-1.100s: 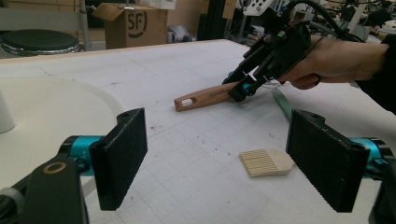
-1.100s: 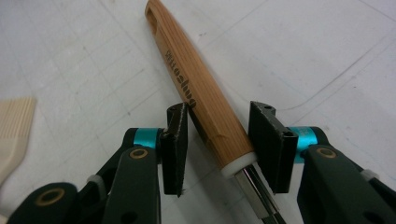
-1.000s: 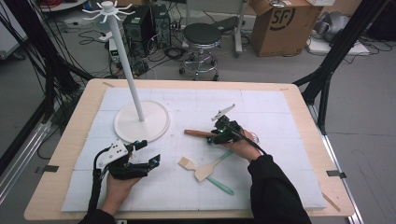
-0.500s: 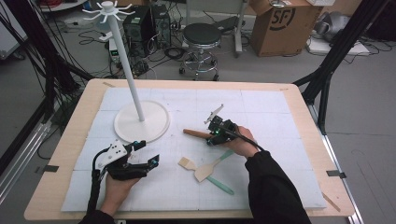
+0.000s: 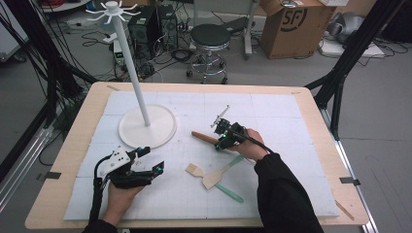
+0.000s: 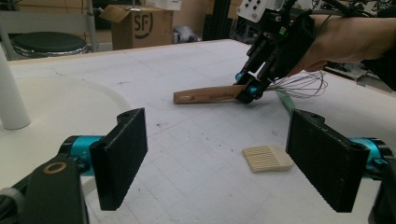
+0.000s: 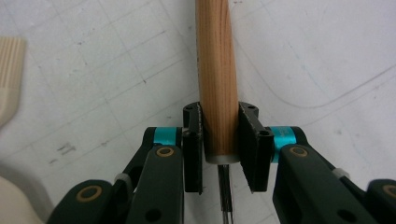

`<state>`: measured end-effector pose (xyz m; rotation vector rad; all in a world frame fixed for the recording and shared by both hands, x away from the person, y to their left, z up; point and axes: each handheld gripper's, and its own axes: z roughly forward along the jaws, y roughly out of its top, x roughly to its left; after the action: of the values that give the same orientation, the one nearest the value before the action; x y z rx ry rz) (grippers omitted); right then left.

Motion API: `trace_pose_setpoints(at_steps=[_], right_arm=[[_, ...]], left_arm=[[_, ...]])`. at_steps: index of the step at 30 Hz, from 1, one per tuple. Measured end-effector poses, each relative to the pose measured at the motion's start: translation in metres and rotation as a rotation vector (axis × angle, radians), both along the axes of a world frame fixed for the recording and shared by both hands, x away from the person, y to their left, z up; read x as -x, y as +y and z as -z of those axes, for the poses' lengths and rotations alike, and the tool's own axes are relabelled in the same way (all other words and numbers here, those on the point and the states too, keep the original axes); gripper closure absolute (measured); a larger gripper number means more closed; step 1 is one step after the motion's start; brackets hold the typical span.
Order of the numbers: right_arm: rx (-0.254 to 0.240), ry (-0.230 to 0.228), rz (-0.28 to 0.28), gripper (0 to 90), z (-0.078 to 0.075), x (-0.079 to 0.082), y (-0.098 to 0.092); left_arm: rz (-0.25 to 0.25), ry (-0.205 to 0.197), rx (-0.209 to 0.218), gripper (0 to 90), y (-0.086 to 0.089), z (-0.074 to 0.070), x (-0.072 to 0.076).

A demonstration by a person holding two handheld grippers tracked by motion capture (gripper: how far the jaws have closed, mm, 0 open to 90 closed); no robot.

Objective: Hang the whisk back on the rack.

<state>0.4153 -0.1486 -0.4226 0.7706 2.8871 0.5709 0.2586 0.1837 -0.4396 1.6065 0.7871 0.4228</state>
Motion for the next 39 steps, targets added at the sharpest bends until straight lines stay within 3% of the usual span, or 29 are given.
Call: trace_pose_setpoints(at_steps=[4,7,14,20,24,30,35,39], right_arm=[[-0.036,0.056,0.052,73.8,-0.004,-0.002,-0.01],[-0.083,0.047,0.077,73.8,-0.014,-0.001,-0.018],[-0.333,-0.001,0.105,73.9,-0.044,0.002,-0.034],[-0.504,-0.006,0.114,73.9,-0.055,0.003,-0.04],[-0.652,0.007,0.098,73.9,-0.064,0.004,-0.038],[-0.885,0.068,0.052,73.8,-0.08,0.008,-0.025],[-0.998,0.049,0.006,73.8,-0.096,0.018,-0.008],[-1.053,0.048,-0.04,73.8,-0.111,0.021,0.01]], left_arm=[[-0.002,-0.001,-0.003,21.3,0.001,0.0,0.0],[-0.002,0.0,-0.001,21.3,0.001,0.0,0.0],[-0.009,-0.004,0.001,21.4,0.001,-0.001,0.001],[-0.008,-0.006,0.006,21.4,0.003,-0.001,0.002],[-0.01,-0.008,0.013,21.7,0.003,-0.002,0.002],[-0.008,-0.007,0.018,21.7,0.003,-0.002,0.003],[-0.013,-0.007,0.025,21.7,0.005,-0.002,0.005],[-0.017,-0.011,0.032,21.8,0.007,-0.003,0.006]])
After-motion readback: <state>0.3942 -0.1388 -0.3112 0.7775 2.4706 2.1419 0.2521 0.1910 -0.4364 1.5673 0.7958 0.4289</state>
